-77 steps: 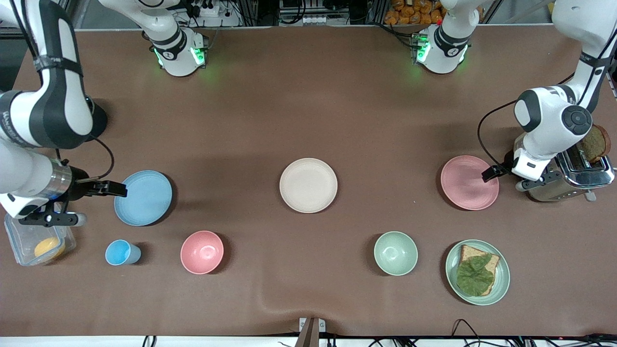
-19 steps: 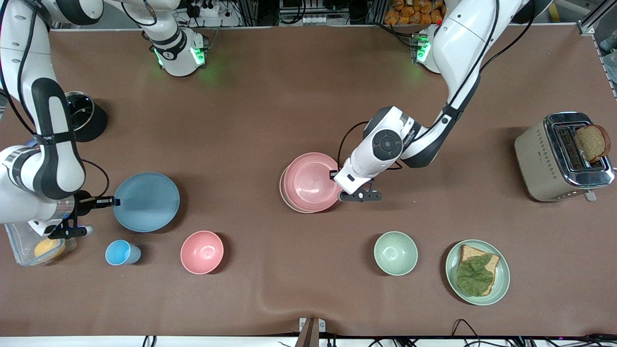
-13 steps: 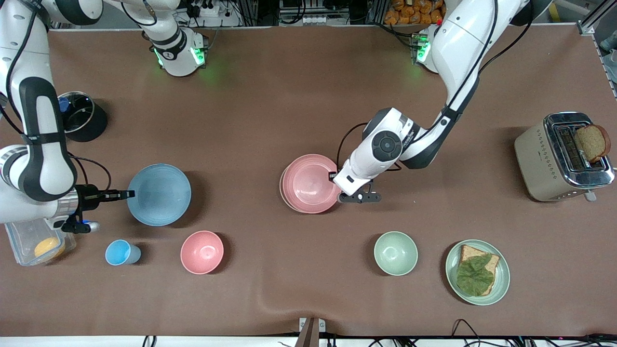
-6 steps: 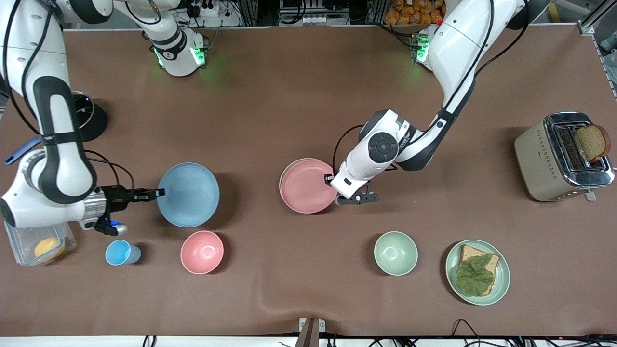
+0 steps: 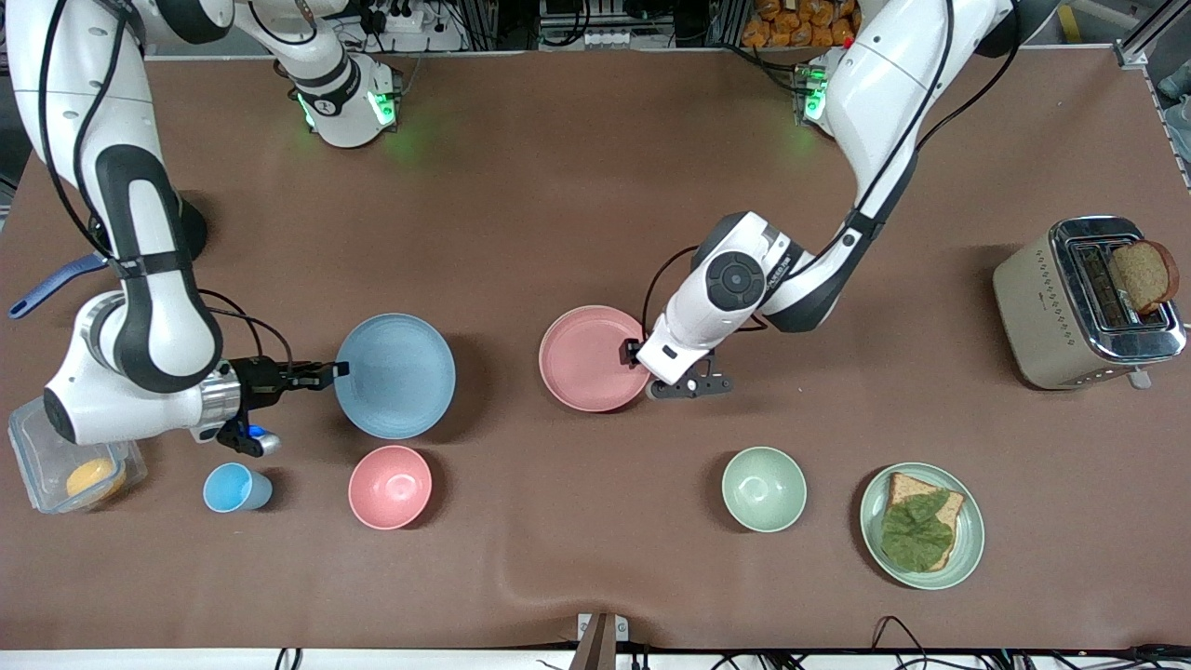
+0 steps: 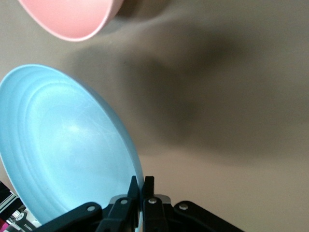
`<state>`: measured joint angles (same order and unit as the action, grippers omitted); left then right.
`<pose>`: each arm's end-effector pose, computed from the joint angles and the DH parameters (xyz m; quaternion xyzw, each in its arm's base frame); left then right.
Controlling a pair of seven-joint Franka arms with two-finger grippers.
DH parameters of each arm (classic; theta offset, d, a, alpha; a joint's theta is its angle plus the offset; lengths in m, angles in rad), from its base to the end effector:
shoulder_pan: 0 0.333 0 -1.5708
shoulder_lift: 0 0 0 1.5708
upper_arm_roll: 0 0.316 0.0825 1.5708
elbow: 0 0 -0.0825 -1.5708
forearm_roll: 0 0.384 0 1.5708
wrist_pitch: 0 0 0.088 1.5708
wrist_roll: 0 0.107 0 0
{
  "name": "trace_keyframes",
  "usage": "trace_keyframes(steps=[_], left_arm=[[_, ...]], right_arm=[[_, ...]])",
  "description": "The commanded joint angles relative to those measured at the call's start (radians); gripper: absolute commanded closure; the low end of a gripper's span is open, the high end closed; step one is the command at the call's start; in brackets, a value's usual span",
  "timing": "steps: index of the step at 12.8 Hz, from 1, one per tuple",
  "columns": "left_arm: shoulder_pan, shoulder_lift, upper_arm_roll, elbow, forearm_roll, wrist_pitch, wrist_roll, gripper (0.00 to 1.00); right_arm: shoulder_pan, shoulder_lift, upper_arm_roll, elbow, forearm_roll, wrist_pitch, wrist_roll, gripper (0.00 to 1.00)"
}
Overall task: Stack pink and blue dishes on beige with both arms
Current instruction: 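Carry the blue plate onto the pink with the right gripper while the left gripper withdraws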
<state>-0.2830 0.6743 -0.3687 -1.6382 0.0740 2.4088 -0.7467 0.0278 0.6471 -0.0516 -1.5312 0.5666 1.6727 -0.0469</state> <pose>0.5790 -0.3965 0.2572 0.9917 0.0664 0.0000 0.1097 0.6532 0.0413 0.2590 -0.9352 0.0851 0.2307 0.2547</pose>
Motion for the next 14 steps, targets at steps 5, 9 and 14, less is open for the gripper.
trace_keyframes(steps=[5,9,14], left_arm=[[0.259,-0.211,-0.007,-0.003,0.026,-0.137,0.181,0.00],[0.343,-0.256,-0.015,0.114,0.017,-0.345,0.306,0.00],[0.459,-0.364,-0.009,0.233,0.001,-0.608,0.562,0.00]], right_arm=[[0.238,-0.116,-0.008,-0.125,0.038,0.167,0.276,1.00],[0.395,-0.127,-0.007,-0.162,0.039,0.321,0.519,1.00],[0.466,-0.121,-0.007,-0.194,0.122,0.393,0.575,1.00]])
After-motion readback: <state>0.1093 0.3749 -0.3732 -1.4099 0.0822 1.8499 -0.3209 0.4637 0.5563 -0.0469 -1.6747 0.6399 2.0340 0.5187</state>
